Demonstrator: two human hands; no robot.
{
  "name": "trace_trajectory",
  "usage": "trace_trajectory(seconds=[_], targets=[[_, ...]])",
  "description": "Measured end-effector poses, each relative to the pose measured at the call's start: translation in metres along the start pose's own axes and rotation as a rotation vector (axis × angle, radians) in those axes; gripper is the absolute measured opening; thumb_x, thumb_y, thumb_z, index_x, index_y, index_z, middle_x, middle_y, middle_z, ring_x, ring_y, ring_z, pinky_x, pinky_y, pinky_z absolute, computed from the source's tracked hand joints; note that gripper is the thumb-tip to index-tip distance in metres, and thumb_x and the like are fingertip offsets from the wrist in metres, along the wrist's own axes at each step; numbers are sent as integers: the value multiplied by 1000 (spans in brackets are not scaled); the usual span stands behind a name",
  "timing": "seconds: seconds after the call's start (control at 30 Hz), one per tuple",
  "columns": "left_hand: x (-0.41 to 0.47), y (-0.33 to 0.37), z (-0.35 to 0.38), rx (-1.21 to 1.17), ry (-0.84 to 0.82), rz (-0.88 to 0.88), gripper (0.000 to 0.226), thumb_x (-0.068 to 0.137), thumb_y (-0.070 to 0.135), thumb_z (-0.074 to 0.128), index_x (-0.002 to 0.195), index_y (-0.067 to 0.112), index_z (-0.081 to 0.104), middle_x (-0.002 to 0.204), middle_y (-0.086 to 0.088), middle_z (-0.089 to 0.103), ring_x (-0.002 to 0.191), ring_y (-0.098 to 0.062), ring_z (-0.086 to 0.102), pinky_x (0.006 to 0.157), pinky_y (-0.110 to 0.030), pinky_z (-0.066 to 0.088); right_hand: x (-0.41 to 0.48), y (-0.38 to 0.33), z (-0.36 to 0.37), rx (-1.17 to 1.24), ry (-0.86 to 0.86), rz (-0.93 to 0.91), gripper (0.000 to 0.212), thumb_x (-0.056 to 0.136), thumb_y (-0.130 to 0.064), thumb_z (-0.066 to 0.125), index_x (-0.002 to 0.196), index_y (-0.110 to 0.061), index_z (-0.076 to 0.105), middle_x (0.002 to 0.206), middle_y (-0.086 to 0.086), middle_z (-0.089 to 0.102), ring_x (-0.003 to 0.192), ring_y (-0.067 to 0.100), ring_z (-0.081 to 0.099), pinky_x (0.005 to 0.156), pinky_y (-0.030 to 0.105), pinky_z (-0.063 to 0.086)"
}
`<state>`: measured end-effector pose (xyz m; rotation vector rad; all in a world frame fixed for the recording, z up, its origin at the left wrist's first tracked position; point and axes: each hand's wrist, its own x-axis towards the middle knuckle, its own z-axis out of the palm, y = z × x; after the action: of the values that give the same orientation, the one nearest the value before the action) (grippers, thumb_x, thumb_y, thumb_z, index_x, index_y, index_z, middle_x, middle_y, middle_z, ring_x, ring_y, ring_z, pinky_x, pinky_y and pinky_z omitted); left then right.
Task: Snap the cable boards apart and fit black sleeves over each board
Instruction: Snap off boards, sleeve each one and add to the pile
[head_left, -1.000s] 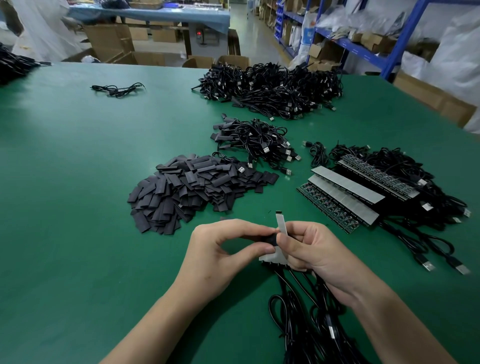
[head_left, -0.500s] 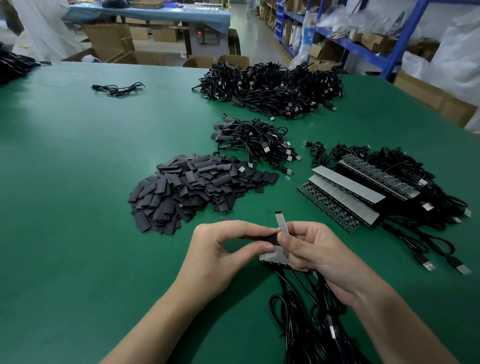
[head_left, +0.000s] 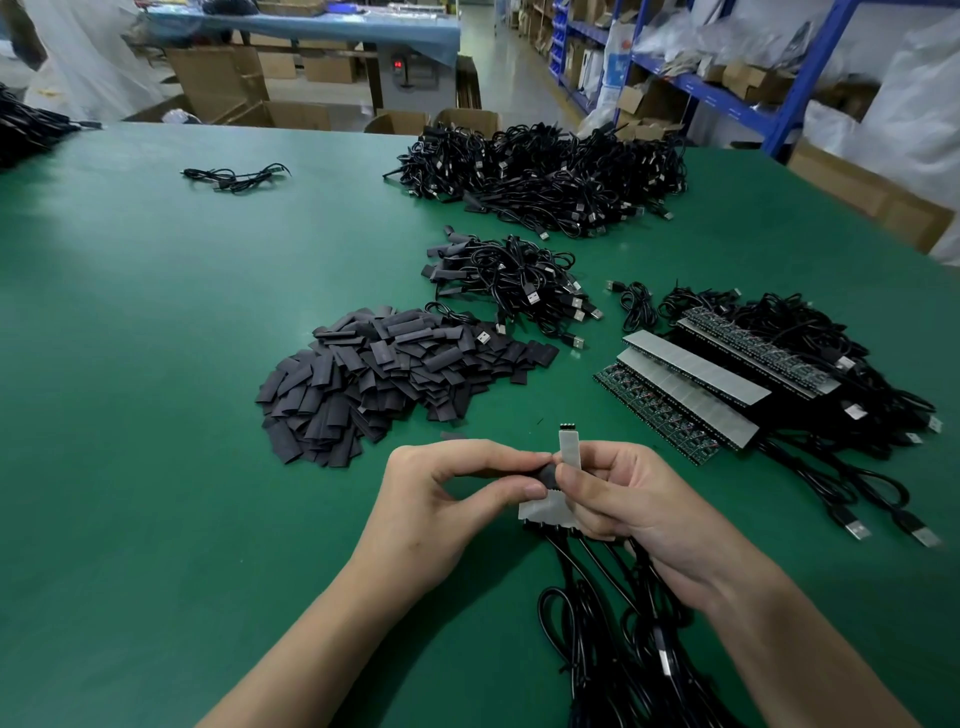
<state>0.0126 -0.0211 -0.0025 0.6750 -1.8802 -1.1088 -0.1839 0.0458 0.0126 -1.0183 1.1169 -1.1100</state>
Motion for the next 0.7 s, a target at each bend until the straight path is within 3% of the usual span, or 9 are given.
trace_trajectory(seconds=[0.27, 0.4, 0.53, 0.7], targets=[[1, 2, -1, -7, -11, 9, 18, 84, 28, 81, 102, 29, 81, 100, 17, 79, 96, -4, 75, 88, -20, 55, 0, -1, 0, 2, -4, 4, 25, 77, -41, 78, 91, -20, 79, 51, -11, 36, 45, 4, 22, 48, 17, 22], [2, 3, 0, 87, 7, 105, 17, 83, 25, 83, 100, 22, 82, 100, 13, 78, 95, -7, 74, 87, -22, 55, 0, -1, 1, -28, 10, 5, 24, 80, -39, 77, 93, -19, 79, 55, -8, 35, 46, 5, 20, 47, 14, 23], [1, 3, -1, 208, 59, 140, 19, 82, 34, 82, 100, 27, 83, 90, 9, 65, 88, -16, 64, 79, -24, 50, -1, -3, 3, -41, 16, 1, 13, 86, -33, 73, 89, -21, 78, 54, -10, 37, 46, 5, 20, 47, 16, 20], [1, 5, 0, 22, 47, 60, 17, 82, 24, 83, 99, 21, 83, 86, 6, 71, 80, -15, 66, 75, -19, 48, -2, -5, 4, -35, 40, -1, 16, 85, -38, 77, 89, -23, 78, 52, -10, 34, 46, 6, 19, 51, 22, 17]])
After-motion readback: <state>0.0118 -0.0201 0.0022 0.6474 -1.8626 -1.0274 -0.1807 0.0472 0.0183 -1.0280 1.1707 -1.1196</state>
